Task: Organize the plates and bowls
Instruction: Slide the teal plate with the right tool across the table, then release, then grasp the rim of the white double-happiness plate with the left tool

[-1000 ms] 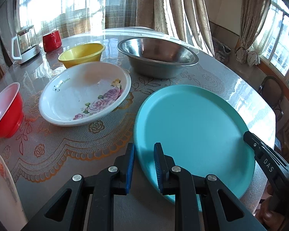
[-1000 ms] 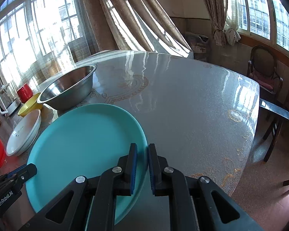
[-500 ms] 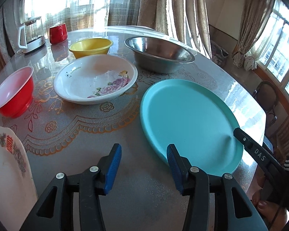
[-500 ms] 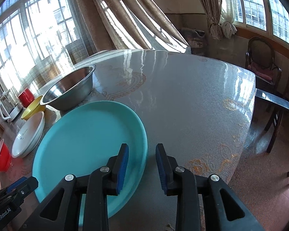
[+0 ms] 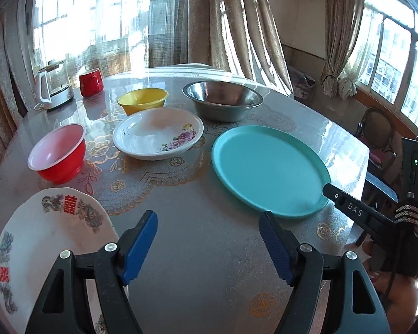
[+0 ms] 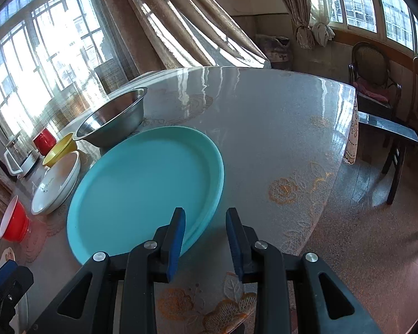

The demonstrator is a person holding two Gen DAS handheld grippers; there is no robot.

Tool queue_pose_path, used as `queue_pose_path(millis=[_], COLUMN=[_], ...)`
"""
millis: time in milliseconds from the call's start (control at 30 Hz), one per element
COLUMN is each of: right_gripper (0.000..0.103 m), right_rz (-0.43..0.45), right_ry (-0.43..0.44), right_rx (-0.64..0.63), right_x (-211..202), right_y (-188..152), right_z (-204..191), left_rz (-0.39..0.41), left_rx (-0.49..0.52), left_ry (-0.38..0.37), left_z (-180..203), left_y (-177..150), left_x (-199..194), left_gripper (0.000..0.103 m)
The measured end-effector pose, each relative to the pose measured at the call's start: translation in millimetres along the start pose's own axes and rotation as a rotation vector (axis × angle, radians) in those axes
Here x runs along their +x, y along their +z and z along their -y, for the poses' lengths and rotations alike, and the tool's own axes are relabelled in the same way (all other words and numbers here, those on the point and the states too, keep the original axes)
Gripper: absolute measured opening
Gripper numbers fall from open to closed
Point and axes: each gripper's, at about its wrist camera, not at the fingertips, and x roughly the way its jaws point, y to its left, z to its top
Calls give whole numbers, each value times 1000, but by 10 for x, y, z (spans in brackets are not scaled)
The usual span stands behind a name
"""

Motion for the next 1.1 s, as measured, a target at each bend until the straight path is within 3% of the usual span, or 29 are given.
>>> queue_pose_path(millis=[167,333,400,700,900,1100], right_gripper=[36,36,38,39,40,40], right_rz=[34,15,8,-73,-128,-146], right_ry=[20,89,117,201,312,368], right_rx=[-4,-43,-67,-199,-239,-265], right_x=[-231,-355,-397,-421,-444,-445], right_y=[-112,-219,-268,-529,-715,-830], right_z=[-116,-327,-433,-951,-1296,-1563], left_rz=[5,15,25,69,13,-2], left_rx=[-10,-23,-34,-53,-105,-211], left_ry=[-1,8,10,160,236,255], left_z=[-164,-341,-441,-1118,-1710,-2172], left_y=[-66,-151,-168,-140,-187,-282], left_x=[-173,-373,-456,-647,-588,-598], left_gripper=[83,84,90,92,94,94])
